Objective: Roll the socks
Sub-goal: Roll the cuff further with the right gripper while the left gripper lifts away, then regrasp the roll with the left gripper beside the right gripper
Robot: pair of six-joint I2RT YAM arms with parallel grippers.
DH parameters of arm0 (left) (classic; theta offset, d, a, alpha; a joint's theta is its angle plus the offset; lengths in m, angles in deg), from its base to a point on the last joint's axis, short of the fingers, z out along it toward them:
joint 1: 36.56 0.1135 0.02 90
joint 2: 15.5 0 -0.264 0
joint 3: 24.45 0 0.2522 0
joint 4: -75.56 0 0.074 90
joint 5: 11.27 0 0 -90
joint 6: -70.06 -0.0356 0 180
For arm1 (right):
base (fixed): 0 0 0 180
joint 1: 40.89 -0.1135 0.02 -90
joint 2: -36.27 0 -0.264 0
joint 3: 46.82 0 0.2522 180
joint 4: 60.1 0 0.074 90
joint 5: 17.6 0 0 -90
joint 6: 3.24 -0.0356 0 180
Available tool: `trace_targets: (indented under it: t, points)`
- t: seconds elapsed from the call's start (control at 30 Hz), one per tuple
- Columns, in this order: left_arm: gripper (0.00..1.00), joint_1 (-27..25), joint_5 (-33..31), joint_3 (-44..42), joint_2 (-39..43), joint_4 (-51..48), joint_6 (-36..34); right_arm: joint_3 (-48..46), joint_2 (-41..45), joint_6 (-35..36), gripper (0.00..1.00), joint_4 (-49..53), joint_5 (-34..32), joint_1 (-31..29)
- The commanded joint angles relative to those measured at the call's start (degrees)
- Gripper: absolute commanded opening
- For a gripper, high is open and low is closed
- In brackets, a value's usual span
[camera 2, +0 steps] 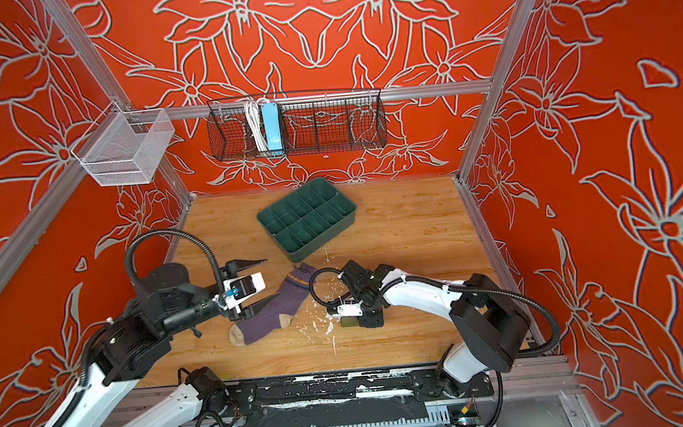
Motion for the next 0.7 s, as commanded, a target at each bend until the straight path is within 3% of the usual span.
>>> trace_targets:
  t: [0.0, 0.13, 0.27, 0.4, 0.5, 0.67]
  points:
    - [0.73, -1.7, 3.8, -2.5, -2.1, -5.3, -4.4, 3.7, -6.6, -2.6, 0.0, 8.3, 5.8, 2.1]
    - [0.72, -6.1, 1.3, -8.7, -5.6, 3.0, -3.4, 9.7, -14.1, -3.1, 0.0, 12.8, 9.4, 4.7]
    - [0.73, -16.0, -9.4, -15.4, -12.1, 14.5, -6.1, 13.7, -19.6, -2.9, 0.0, 14.9, 12.3, 6.1]
    - [0.71, -23.2, -17.3, -18.6, -22.4, 25.5, -3.9, 14.7, -22.0, -2.3, 0.0, 14.5, 12.1, 6.8]
    - [0.69, -26.5, -20.5, -21.1, -29.7, 34.5, -1.8, 14.6, -22.2, -2.2, 0.0, 13.3, 12.4, 7.2]
    - [0.64, -27.0, -23.9, -22.1, -41.6, 45.2, 4.2, 14.8, -22.0, -2.0, 0.0, 13.1, 13.1, 7.7]
